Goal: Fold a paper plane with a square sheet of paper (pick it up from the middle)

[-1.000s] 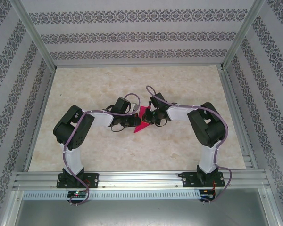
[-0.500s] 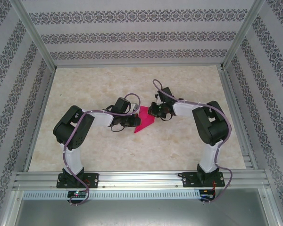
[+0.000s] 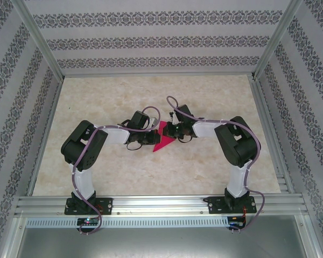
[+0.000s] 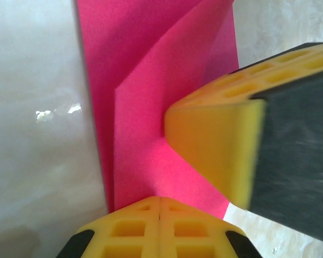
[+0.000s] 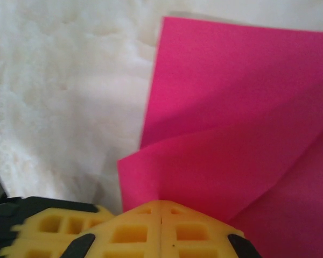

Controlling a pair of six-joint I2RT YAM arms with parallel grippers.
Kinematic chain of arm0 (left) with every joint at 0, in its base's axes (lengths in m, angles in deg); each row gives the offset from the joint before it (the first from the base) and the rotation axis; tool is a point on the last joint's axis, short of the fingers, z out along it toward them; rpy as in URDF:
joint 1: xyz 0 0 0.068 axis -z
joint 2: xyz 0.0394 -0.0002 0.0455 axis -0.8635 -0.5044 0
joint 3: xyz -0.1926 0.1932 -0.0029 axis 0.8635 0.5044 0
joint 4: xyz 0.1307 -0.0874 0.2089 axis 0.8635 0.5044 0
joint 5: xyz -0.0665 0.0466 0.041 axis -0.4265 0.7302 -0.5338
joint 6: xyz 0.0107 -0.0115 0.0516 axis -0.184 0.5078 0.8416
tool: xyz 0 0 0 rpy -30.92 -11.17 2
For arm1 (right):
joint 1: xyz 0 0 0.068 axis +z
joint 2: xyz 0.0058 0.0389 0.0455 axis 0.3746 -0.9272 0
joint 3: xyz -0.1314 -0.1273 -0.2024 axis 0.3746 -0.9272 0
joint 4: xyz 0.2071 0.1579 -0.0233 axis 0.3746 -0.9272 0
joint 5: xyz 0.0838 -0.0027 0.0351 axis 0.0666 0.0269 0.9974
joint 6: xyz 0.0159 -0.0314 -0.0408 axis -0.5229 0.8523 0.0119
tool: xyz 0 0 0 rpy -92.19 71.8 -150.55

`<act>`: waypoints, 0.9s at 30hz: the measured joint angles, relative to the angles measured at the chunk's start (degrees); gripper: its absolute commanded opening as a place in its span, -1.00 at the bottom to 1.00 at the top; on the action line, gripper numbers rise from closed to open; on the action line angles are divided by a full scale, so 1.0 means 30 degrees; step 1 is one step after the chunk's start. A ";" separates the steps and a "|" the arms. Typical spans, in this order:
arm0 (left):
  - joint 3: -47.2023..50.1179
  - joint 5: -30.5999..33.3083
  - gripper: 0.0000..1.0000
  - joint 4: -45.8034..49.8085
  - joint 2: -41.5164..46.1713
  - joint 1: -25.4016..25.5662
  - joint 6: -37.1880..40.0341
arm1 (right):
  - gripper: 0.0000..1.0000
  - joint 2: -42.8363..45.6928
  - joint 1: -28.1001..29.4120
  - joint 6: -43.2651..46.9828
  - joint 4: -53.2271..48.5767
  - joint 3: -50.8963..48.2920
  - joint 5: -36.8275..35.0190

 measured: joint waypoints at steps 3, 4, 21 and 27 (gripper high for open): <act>-0.0015 0.0000 -1.00 0.0044 -0.0007 0.0000 0.0000 | -0.92 -0.0350 -0.0401 0.0000 0.0015 0.0175 0.0415; -0.0022 0.0000 -1.00 0.0051 -0.0007 0.0000 0.0000 | -0.92 -0.0459 -0.0532 -0.0007 -0.0007 0.0270 0.0576; -0.0022 -0.0015 -1.00 0.0066 -0.0007 0.0000 0.0291 | -0.92 -0.2310 -0.4131 0.0000 -0.0998 0.3162 0.0882; -0.0073 -0.0007 -1.00 0.0138 -0.0007 0.0000 0.0291 | -0.89 -0.1450 -0.4816 0.0022 -0.1013 0.3016 -0.0175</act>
